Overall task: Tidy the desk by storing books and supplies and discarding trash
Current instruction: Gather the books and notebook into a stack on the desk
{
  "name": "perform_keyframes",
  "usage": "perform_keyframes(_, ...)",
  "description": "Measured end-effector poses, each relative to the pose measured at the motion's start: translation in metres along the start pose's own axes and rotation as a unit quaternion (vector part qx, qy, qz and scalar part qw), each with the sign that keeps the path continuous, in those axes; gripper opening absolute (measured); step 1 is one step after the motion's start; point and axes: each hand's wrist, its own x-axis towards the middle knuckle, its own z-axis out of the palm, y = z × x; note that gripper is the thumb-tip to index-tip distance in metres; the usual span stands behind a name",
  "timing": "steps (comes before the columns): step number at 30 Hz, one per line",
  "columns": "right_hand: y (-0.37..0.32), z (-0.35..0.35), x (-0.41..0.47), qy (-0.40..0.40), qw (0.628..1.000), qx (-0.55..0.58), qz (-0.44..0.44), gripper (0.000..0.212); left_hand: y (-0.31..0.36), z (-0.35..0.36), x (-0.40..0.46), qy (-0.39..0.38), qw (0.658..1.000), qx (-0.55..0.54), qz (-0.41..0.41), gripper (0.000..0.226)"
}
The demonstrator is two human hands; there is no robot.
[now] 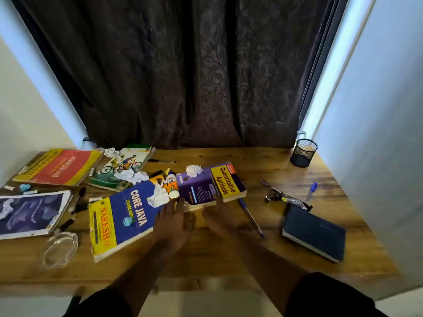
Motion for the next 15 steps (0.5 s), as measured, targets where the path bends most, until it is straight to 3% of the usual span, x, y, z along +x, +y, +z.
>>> perform_keyframes(7,-0.018,0.011,0.033,0.115,0.985,-0.009,0.131,0.057,-0.022,0.012,0.066,-0.032,0.98,0.106,0.165,0.074)
perform_keyframes(15,-0.019,0.009,0.052,0.162,0.971,-0.087,0.156,0.052,-0.013,0.041,0.102,-0.094,0.96,0.09,0.246,0.061)
